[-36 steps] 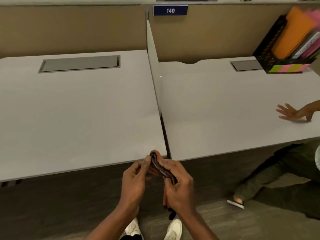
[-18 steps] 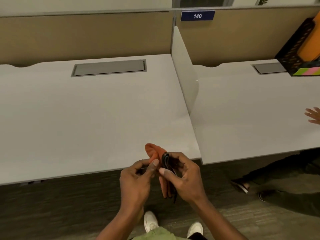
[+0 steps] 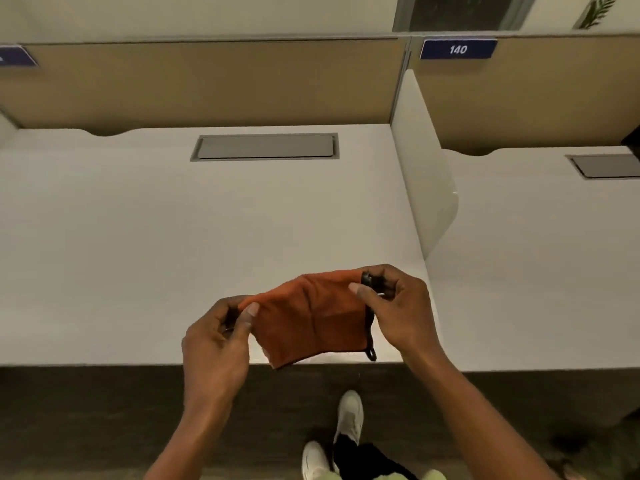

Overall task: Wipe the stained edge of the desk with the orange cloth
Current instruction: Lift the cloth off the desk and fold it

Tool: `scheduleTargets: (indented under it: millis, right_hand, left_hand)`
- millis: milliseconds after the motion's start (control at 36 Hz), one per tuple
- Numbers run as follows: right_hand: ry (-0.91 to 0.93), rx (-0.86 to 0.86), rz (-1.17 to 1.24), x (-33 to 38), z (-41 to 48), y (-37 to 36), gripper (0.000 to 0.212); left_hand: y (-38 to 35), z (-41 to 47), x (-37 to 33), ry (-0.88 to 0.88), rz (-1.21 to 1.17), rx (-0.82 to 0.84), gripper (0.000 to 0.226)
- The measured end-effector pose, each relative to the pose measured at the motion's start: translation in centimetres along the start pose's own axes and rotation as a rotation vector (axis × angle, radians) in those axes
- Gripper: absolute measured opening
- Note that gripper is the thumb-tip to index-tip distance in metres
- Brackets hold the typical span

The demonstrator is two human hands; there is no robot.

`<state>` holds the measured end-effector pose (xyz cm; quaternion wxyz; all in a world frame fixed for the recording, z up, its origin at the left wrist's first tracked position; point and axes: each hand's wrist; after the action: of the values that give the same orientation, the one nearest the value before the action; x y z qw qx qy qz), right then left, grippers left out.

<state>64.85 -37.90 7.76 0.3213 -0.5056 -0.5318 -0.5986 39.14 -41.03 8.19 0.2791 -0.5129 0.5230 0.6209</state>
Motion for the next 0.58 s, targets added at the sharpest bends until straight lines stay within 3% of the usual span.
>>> scheduleTargets:
  millis: [83,222,333,583]
  right_hand:
    - [0.046,0.084,-0.055,1.0,2.8,-0.3,0.013]
    - [0.168,0.224,-0.110,2.4,6.7,-1.9,0.009]
    - [0.254,0.281,-0.132,3.1,9.1,-3.5,0.009]
    - [0.373,0.389,-0.151,4.6,12.2,-7.9,0.013]
  left_hand:
    - [0.7,2.3,-0.4,-0.024,0.050,-0.042,0.016]
    - [1.3,5.9,-0.9,-0.085,0.191,-0.135,0.008]
    - [2.0,7.8,-1.6,-0.129,0.257,-0.193,0.019]
    - [4.0,10.3,-1.7,-0.148,0.337,-0.344,0.016]
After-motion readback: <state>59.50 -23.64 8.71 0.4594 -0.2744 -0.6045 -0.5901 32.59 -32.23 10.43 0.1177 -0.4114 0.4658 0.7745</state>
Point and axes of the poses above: each hand's wrist, its own z-axis towards the middle knuckle, its own y-axis out of the back of the hand, x = y × z, and after that the axes turned 2 degrees about -x, right-handed
